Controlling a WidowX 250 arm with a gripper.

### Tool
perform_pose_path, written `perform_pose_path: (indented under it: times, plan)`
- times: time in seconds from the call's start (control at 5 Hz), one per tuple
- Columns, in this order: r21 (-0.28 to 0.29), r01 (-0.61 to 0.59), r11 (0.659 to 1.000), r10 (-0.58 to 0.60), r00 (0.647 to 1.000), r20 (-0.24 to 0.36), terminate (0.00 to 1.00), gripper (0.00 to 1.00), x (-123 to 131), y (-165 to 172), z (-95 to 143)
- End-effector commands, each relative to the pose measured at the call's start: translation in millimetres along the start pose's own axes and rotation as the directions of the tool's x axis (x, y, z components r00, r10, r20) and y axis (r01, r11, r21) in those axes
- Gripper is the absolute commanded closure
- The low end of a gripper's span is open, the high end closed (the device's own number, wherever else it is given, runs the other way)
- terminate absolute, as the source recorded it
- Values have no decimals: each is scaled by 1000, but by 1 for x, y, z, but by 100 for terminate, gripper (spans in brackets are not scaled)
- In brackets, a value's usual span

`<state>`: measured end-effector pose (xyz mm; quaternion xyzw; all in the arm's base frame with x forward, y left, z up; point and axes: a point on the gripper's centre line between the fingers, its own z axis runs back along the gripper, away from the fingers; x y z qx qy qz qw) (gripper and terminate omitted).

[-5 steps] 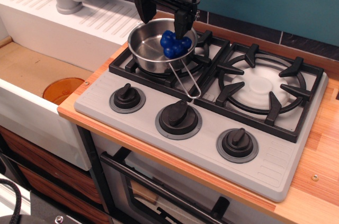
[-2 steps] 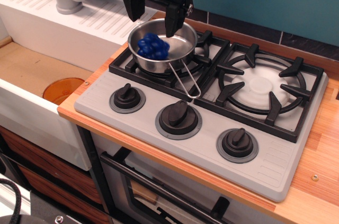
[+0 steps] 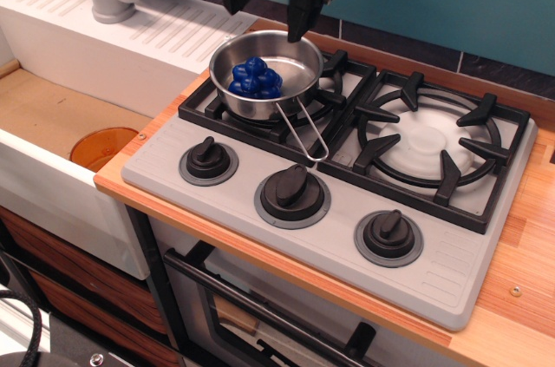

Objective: Put pan on stove and put blueberry in pan

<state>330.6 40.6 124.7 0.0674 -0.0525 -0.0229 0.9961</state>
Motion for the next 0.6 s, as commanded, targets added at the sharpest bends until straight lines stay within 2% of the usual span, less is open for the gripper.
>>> perform_pose_path:
  times: [0.0, 0.2, 0.4]
  plan:
    - [10, 3, 1000, -3, 997, 74, 0, 0, 17, -14, 41]
    - [8, 5, 1000, -5, 998, 64, 0, 0, 17, -18, 47]
    - [10, 15, 1000, -16, 999, 42, 100, 0, 20, -17, 46]
